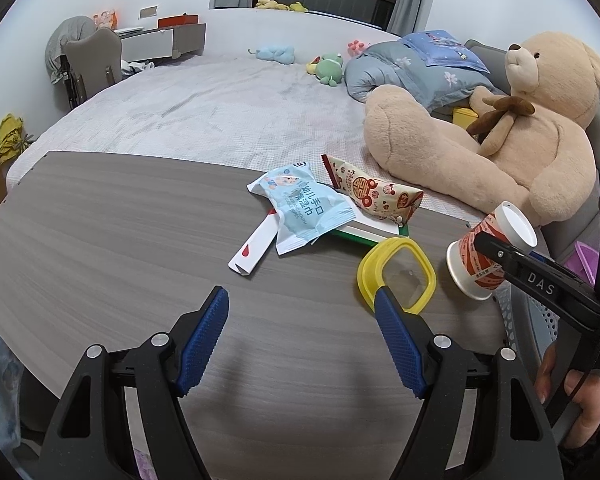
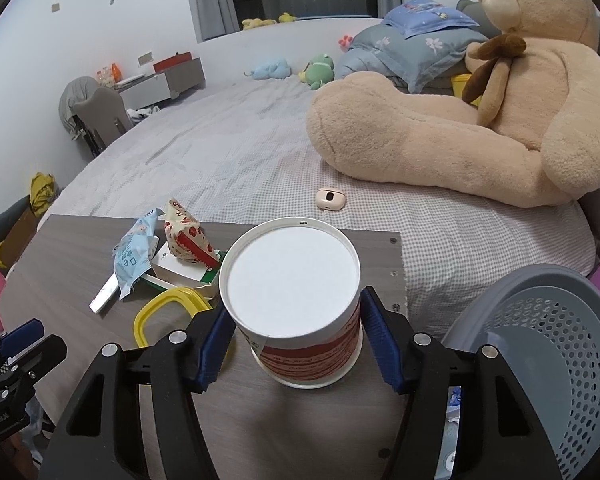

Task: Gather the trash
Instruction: 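Grasp the red-and-white paper cup with the right gripper and lift it, then move the left gripper to the yellow square lid while the right gripper holds the cup, then grasp the yellow lid with the left gripper and lift it, then carry cup and lid over the grey basket and open both grippers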

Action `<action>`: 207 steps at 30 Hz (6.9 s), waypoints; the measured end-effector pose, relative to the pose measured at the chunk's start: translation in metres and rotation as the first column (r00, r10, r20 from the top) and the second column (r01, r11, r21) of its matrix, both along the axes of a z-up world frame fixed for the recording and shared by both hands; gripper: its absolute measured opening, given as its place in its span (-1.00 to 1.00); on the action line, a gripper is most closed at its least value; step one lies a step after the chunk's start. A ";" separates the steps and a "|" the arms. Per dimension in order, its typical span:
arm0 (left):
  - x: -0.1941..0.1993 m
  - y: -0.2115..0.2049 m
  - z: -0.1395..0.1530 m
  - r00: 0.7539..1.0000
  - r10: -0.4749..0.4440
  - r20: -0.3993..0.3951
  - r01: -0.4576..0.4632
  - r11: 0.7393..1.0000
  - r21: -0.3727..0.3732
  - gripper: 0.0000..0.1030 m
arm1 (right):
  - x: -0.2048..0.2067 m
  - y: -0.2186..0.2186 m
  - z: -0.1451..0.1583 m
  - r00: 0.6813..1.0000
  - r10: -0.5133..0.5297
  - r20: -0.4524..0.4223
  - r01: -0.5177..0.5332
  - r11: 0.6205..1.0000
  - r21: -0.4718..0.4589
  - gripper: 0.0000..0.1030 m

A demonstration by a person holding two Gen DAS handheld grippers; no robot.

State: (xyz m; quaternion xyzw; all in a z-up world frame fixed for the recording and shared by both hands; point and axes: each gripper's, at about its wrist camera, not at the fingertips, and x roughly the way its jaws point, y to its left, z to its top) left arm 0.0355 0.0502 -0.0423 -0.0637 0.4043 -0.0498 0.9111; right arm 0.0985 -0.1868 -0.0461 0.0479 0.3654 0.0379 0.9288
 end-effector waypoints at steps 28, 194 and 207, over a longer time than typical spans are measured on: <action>-0.014 -0.045 0.000 0.998 -0.066 0.007 0.066 0.997 0.026 0.49 | -0.069 -0.048 0.010 0.999 -0.037 0.019 0.036 0.999 0.031 0.17; -0.050 -0.239 0.022 0.914 -0.398 0.081 0.398 0.917 0.019 0.40 | -0.180 -0.212 0.024 0.955 -0.280 0.101 0.268 0.956 0.121 0.17; -0.036 -0.286 0.008 0.870 -0.493 0.028 0.492 0.870 0.034 0.40 | -0.174 -0.240 0.008 0.949 -0.310 0.061 0.299 0.943 0.148 0.17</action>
